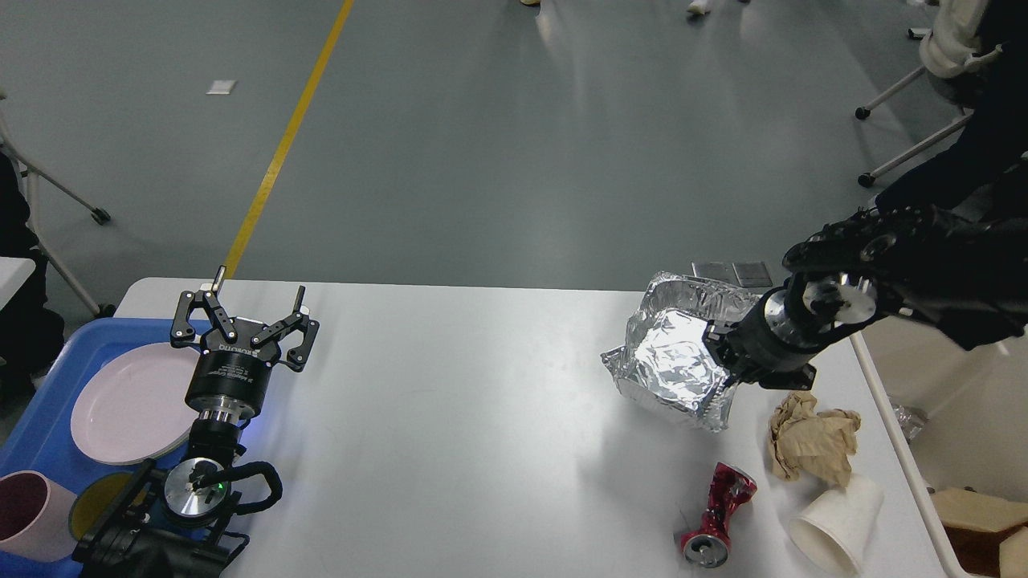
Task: Tidy desktop
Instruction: 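Lift the foil tray and drop it into the white bin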
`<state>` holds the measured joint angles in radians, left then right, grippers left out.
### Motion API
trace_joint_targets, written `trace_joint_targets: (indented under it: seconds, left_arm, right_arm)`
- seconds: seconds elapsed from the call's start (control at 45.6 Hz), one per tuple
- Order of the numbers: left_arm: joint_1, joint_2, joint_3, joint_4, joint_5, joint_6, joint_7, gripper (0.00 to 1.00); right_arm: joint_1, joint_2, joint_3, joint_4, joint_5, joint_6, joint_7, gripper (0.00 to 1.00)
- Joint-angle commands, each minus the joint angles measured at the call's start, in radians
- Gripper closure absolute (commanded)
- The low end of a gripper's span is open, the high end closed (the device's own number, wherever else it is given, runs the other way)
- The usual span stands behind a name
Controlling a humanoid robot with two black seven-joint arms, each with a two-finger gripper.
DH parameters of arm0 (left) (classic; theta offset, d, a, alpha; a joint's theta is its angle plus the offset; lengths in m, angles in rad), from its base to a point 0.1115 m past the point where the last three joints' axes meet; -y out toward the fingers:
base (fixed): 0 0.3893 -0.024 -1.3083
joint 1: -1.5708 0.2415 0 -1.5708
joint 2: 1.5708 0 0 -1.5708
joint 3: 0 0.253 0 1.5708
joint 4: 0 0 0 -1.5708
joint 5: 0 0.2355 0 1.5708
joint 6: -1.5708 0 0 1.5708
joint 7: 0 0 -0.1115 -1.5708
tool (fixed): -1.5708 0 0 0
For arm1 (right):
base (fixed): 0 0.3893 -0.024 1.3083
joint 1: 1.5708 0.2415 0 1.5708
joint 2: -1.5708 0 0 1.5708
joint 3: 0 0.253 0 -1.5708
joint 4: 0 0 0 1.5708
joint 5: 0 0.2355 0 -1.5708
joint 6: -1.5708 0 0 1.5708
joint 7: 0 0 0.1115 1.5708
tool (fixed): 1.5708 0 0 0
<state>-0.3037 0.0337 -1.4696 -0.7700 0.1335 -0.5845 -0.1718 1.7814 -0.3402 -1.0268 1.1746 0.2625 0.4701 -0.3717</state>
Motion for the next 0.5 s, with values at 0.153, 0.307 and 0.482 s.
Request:
trace_joint_targets:
  seconds: [0.153,0.307,0.482]
  left_arm:
    - [0.0,0.0,0.0,0.0,0.0,0.0,0.0,0.03]
    - [0.0,0.0,0.0,0.0,0.0,0.0,0.0,0.03]
    - [0.0,0.0,0.0,0.0,0.0,0.0,0.0,0.03]
  right_arm:
    - [0.421,0.001,-0.401,0.214,0.046,0.278,0.195,1.0]
    - [0.48,0.018,-0.567,0.266,-0.009,0.337,0.345,1.0]
    - [0.492,-0.009,-0.618,0.275,-0.031,0.306,0.378,1.0]
